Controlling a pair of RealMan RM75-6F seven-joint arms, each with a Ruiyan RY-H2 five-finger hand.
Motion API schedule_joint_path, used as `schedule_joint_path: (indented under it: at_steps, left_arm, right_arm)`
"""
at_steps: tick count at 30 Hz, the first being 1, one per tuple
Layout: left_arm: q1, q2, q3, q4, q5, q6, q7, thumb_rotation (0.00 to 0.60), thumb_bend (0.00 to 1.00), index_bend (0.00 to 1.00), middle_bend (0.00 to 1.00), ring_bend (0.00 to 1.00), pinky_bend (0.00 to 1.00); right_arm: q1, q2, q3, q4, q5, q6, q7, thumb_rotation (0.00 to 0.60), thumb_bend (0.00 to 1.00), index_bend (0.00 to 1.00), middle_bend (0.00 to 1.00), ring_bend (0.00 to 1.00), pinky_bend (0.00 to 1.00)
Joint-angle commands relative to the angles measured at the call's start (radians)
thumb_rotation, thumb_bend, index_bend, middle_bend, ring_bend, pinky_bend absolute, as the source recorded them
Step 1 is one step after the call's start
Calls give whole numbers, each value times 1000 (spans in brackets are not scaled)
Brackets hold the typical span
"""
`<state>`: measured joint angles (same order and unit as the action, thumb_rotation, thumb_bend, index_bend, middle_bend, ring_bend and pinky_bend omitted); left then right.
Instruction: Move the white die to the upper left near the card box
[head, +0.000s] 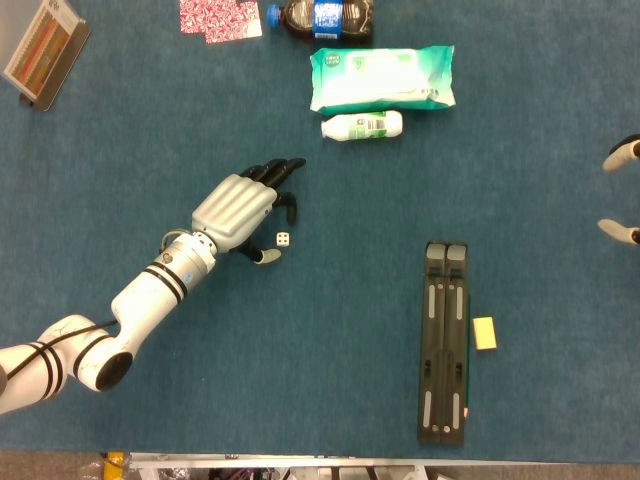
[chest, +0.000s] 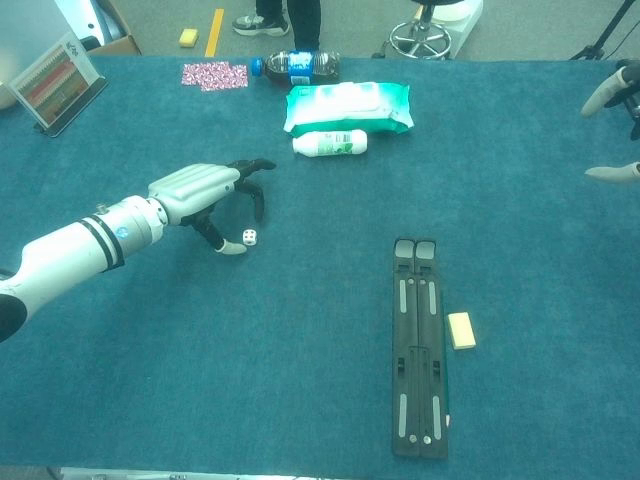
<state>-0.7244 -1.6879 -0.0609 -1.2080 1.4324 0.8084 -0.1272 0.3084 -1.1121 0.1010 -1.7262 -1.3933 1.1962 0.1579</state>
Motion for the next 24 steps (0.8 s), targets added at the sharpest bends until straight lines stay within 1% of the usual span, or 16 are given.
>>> schedule_joint_path:
  at_steps: [1, 24]
  left_arm:
    - [-4, -5, 2, 9, -4, -6, -4, 600, 226, 463, 0, 0, 140]
    - [-14, -17, 16, 31, -15, -14, -19, 600, 227, 530, 0, 0, 140]
  right_arm:
    - [-1, 0, -1, 2, 2, 0, 2, 600, 5, 427, 373, 291, 478]
    - [-8, -5, -2, 16, 7, 3, 11, 600, 5, 427, 373, 291, 478]
